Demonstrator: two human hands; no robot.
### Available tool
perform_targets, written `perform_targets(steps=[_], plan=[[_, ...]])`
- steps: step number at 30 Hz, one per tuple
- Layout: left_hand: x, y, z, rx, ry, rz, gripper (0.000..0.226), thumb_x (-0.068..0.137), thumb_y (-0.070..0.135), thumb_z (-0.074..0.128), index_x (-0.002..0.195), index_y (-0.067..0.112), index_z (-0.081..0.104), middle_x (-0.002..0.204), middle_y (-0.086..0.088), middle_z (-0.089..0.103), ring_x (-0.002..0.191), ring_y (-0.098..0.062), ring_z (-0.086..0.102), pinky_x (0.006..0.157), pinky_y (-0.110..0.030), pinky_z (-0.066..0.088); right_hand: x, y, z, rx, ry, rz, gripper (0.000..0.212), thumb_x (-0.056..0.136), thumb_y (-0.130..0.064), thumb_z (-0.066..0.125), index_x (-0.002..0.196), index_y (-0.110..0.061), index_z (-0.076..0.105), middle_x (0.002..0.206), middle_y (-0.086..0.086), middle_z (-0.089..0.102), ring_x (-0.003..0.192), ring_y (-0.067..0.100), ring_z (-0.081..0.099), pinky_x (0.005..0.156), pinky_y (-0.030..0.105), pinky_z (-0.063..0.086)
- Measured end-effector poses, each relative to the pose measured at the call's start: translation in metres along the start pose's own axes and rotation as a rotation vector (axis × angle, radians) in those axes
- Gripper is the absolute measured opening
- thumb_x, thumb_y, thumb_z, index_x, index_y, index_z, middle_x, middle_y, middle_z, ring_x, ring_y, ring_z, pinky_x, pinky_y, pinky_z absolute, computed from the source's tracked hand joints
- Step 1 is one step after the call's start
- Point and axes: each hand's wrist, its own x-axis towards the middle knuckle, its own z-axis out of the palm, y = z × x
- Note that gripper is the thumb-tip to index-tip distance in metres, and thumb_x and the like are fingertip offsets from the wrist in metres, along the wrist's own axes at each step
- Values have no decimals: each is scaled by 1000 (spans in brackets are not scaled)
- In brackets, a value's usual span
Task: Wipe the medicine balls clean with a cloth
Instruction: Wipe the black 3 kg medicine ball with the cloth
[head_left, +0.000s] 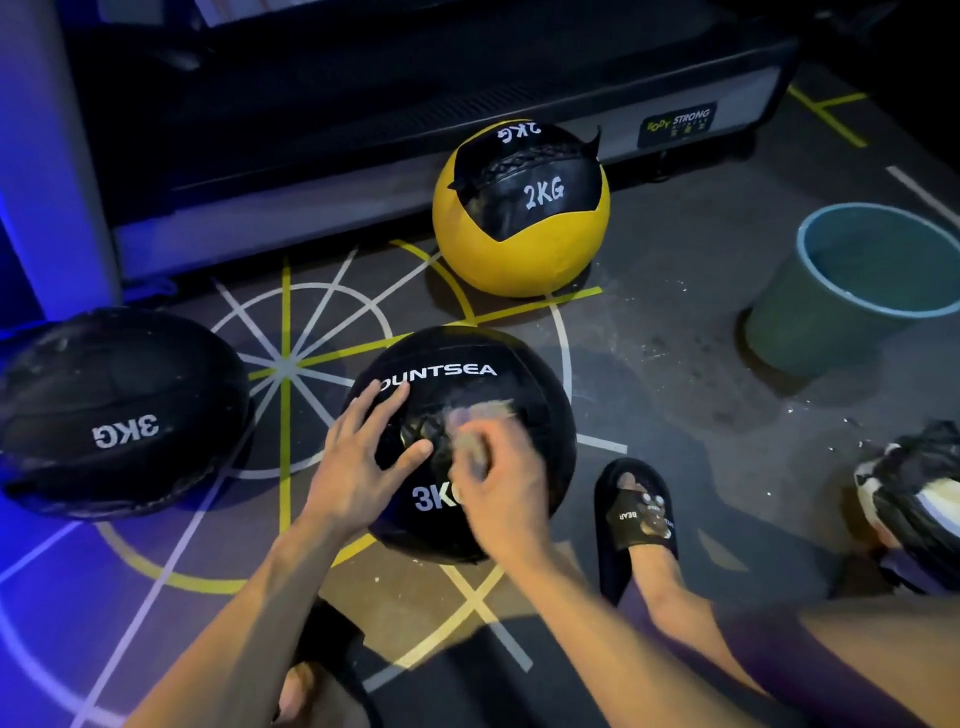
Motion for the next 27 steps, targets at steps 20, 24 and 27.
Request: perform_targets(steps=[20,24,27], plan=[[-24,-19,6,-85,41,-15,76,87,68,60,155,53,29,168,20,15,153,-19,13,119,-55,23,14,34,-24,-265,-163,-210,23,100,-20,56,123,-21,58,121,-9,46,95,0,55,80,9,47],[-25,-20,6,-91,34,-21,75,88,68,60,154,55,28,168,21,13,154,-18,12,120,-55,23,38,79,-52,-228,46,364,14,97,-12,60,107,-18,67,110,2,57,92,11,59,79,23,45],[-26,-23,8,-102,52,-9,78,86,80,55,154,56,26,167,22,13,154,-17,12,120,-55,24,39,76,-66,-153,164,436,4,95,-16,64,98,-17,66,100,3,60,92,11,59,75,24,43]])
